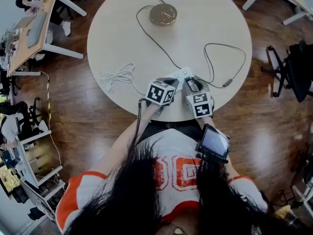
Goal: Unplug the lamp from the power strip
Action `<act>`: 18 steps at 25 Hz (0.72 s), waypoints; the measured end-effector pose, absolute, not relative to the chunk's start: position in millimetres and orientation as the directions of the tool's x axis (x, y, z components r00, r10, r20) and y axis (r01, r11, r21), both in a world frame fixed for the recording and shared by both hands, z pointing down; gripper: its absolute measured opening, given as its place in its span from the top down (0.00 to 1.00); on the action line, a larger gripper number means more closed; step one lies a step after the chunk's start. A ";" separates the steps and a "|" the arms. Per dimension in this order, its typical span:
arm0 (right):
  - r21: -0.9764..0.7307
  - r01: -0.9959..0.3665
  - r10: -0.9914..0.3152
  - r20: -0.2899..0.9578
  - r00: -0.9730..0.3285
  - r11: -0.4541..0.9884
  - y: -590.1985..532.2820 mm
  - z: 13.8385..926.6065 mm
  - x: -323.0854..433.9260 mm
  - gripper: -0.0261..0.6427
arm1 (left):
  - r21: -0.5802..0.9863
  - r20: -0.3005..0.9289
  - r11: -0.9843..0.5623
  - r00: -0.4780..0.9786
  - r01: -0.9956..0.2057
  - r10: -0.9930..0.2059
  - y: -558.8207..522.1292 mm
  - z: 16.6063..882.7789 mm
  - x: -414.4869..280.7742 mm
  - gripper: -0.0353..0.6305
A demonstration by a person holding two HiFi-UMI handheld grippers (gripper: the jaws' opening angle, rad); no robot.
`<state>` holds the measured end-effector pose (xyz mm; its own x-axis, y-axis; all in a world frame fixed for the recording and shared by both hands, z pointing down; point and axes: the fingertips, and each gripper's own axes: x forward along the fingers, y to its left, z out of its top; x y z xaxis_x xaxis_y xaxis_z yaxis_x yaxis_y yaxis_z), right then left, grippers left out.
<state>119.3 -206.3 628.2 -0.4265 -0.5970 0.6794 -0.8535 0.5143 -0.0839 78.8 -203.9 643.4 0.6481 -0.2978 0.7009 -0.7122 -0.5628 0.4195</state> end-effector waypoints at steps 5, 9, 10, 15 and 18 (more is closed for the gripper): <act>-0.085 -0.840 -0.578 0.688 -0.438 0.536 -216.7 630.5 110.9 0.77 | 0.354 0.745 -0.612 0.608 -0.708 -0.273 -198.9 649.8 84.0 0.95; -0.083 -0.842 -0.556 0.716 -0.423 0.533 -219.9 634.5 110.9 0.78 | 0.359 0.752 -0.605 0.604 -0.711 -0.264 -199.4 650.2 84.4 0.95; -0.102 -0.842 -0.547 0.718 -0.431 0.530 -220.2 634.7 111.4 0.78 | 0.364 0.754 -0.599 0.603 -0.714 -0.261 -199.2 650.6 84.2 0.95; -0.187 -0.841 -0.522 0.710 -0.473 0.508 -221.7 634.5 113.6 0.78 | 0.374 0.753 -0.592 0.606 -0.714 -0.255 -198.9 652.7 83.4 0.95; -0.280 -0.836 -0.524 0.673 -0.522 0.473 -223.4 631.5 117.0 0.78 | 0.386 0.754 -0.581 0.608 -0.716 -0.249 -199.4 653.9 83.4 0.95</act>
<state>117.0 -223.4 631.5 -0.5219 -0.5244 0.6728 -0.8357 0.4726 -0.2800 83.4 -199.4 653.9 0.6080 -0.2489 0.7540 -0.7165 -0.5812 0.3859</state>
